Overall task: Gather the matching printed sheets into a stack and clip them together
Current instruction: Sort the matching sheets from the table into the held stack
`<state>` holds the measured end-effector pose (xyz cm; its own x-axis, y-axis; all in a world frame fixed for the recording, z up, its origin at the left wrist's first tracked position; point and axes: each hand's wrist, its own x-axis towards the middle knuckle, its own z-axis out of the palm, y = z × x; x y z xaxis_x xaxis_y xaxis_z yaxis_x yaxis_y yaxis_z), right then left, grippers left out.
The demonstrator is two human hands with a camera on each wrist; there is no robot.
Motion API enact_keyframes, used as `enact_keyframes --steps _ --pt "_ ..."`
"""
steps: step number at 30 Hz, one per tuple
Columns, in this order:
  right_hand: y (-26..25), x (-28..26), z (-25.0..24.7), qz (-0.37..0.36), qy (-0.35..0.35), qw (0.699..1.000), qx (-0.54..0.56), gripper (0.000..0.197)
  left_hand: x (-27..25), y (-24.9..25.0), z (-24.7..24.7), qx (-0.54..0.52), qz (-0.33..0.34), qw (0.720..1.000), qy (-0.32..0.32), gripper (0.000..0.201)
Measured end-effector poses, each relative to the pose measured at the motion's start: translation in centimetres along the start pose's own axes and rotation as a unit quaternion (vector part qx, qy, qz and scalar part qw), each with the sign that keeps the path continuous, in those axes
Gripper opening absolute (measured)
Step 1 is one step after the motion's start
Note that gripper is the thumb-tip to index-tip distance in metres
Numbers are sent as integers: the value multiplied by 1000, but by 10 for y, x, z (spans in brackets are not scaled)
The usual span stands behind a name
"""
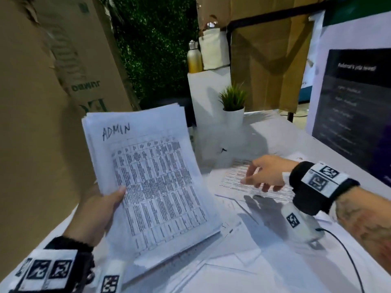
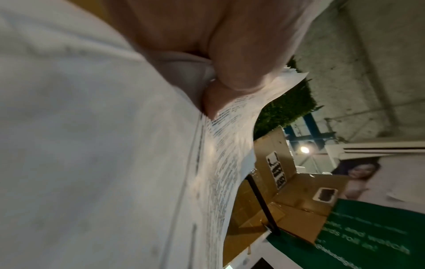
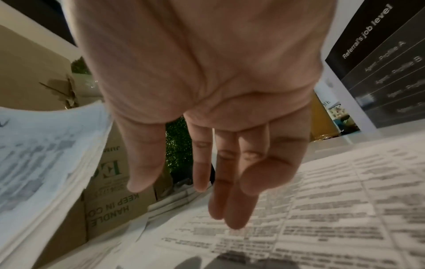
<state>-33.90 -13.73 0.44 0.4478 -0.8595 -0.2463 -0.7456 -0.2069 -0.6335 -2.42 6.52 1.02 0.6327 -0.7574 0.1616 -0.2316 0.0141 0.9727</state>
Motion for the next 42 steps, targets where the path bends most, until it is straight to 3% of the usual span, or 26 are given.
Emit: enact_keyframes --steps 4,6,8,10,13,18,22,24,26,28,30,33,39,41,42 --pt "-8 16 17 2 -5 997 -78 43 -11 -11 2 25 -82 996 -9 24" --pt "-11 23 26 -12 -10 987 -161 62 -9 -22 1 6 -100 995 -4 28" --pt "-8 30 30 -19 -31 975 -217 83 -14 -17 6 25 -108 994 -1 47" --pt "-6 32 29 -27 -54 965 -257 88 -11 -23 6 27 -106 994 -13 47" --pt "-8 29 30 -55 -54 948 -309 69 1 -40 4 29 -99 994 -37 17" --pt "-13 13 41 -76 18 927 -368 34 0 -49 11 -11 -127 991 -44 17" --pt "-16 5 43 -89 31 916 -389 36 -4 -50 15 -1 -129 990 -52 22" --pt "-16 9 31 -75 6 932 -354 38 -5 -45 16 1 -128 990 -51 18" --pt "-16 20 6 -49 -9 950 -308 48 -3 -42 16 6 -128 990 -53 16" --pt "-9 37 -22 -25 20 946 -323 55 0 -41 17 13 -137 989 -57 20" --pt "2 53 -42 13 43 939 -341 71 2 -42 20 14 -141 988 -59 17" --pt "25 71 -56 67 17 948 -311 98 5 -43 28 14 -130 990 -53 23" --pt "51 86 -61 86 -9 958 -272 109 7 -41 35 40 -127 988 -78 21" --pt "56 99 -64 75 -3 955 -287 90 6 -41 34 43 -128 988 -71 24" --pt "57 102 -66 61 10 955 -290 61 6 -42 34 40 -129 988 -68 25"
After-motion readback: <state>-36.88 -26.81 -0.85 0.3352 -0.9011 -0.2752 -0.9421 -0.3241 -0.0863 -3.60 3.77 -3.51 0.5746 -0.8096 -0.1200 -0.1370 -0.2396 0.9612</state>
